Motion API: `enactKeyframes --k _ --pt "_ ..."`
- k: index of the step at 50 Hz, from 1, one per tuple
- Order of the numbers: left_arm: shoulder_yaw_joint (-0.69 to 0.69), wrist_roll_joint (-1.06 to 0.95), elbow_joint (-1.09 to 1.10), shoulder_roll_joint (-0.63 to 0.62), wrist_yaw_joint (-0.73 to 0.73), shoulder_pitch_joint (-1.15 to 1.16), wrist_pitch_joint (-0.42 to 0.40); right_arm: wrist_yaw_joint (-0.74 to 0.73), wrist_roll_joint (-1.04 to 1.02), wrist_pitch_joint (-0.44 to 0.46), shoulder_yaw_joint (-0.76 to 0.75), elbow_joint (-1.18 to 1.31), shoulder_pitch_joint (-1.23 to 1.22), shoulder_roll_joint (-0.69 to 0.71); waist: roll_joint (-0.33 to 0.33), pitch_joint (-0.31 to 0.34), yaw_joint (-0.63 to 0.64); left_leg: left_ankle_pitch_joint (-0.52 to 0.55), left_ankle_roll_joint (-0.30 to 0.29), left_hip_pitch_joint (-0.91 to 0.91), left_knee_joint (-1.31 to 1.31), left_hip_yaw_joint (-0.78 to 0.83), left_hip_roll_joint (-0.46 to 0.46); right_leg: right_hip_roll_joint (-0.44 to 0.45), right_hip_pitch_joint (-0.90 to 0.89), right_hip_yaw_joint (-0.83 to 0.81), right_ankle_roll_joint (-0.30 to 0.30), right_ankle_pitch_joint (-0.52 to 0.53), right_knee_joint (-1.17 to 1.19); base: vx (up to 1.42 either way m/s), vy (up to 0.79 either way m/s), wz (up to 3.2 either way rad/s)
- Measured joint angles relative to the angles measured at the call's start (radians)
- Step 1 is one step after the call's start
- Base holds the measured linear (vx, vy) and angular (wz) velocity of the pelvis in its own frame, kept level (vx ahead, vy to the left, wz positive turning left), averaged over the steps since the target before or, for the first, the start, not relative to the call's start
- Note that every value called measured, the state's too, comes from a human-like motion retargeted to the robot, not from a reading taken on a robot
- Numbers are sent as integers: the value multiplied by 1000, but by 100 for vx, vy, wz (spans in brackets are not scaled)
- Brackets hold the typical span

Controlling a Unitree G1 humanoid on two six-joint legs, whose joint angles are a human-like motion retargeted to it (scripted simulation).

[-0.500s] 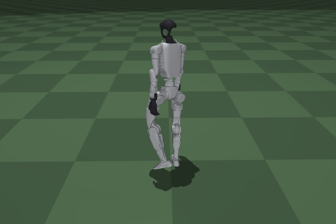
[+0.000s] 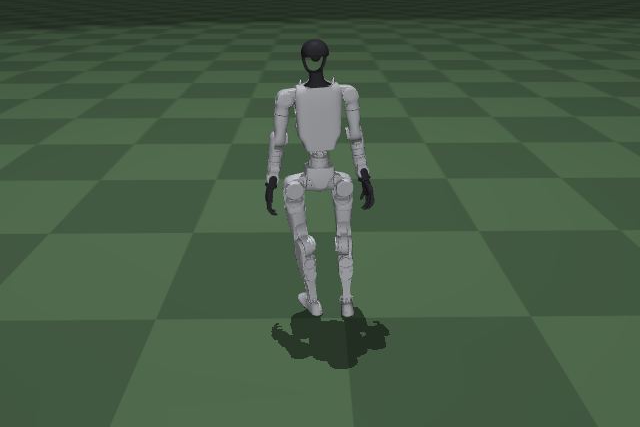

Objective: Upper body actions

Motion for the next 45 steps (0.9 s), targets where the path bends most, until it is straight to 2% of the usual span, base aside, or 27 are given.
enactKeyframes --k 4,12,26,35,40,45 --pt "6 -37 5 -1 10 -23 0 13 -2 -9 7 0 6 16 8 15 -27 -20 3 23 -1 18 -2 4 1 17 4 10 8 7 6 -28" --pt "-21 -24 -36 -41 39 -13 -46 41 -65 -43 35 -8 -6 44 11 -1 -36 -48 -1 37 -5 63 -9 4 -17 57 17 33 4 8 3 -26" --pt "-68 44 4 -81 12 25 -47 44 -85 -70 54 -99 -57 34 29 -12 -30 -76 -28 35 17 71 -1 6 -26 56 24 21 22 6 0 -2" --pt "-97 91 8 -44 -7 -22 -26 45 -4 -67 -2 -14 -72 11 68 -51 -69 -39 -63 -48 60 -98 62 16 -5 -95 -31 -48 89 3 -5 121" --pt "-108 83 -38 -26 -26 -55 -38 48 -6 -61 -26 0 -33 4 64 -57 -79 4 -84 -96 80 -253 78 53 -28 57 -29 -22 168 5 -12 225" --pt "-119 68 -55 -8 -43 -85 -45 40 -41 -57 -32 0 -7 -3 43 -56 -106 59 -118 -166 108 -425 57 81 -38 267 45 -11 187 -4 -14 259"
